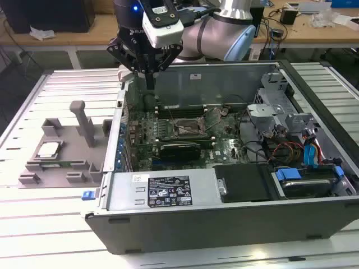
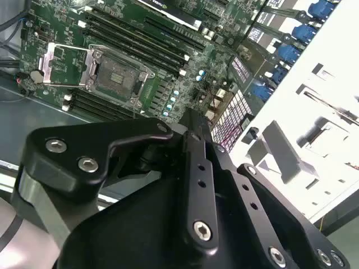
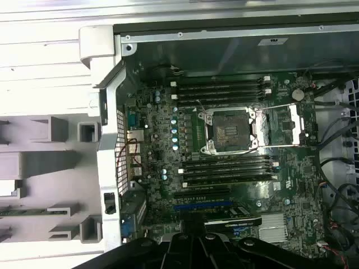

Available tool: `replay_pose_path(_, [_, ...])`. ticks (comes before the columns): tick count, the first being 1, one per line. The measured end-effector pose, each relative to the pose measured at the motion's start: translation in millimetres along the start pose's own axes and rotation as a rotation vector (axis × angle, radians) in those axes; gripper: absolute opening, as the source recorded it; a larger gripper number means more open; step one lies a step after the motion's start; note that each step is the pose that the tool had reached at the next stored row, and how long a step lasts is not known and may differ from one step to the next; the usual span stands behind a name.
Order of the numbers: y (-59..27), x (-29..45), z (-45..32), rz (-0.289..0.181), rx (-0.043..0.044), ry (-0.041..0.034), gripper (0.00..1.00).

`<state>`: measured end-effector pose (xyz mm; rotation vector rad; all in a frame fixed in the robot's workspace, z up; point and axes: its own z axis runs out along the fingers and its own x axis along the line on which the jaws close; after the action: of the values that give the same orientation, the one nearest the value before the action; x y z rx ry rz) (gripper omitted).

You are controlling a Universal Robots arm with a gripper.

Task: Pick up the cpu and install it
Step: 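Reach for the cpu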

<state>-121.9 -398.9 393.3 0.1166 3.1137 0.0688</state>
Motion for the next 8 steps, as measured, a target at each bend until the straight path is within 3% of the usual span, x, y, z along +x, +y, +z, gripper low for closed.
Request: replay_pose_path(8, [-0.2, 2.5, -0.1, 0.000, 0.0000, 0.0000, 0.11])
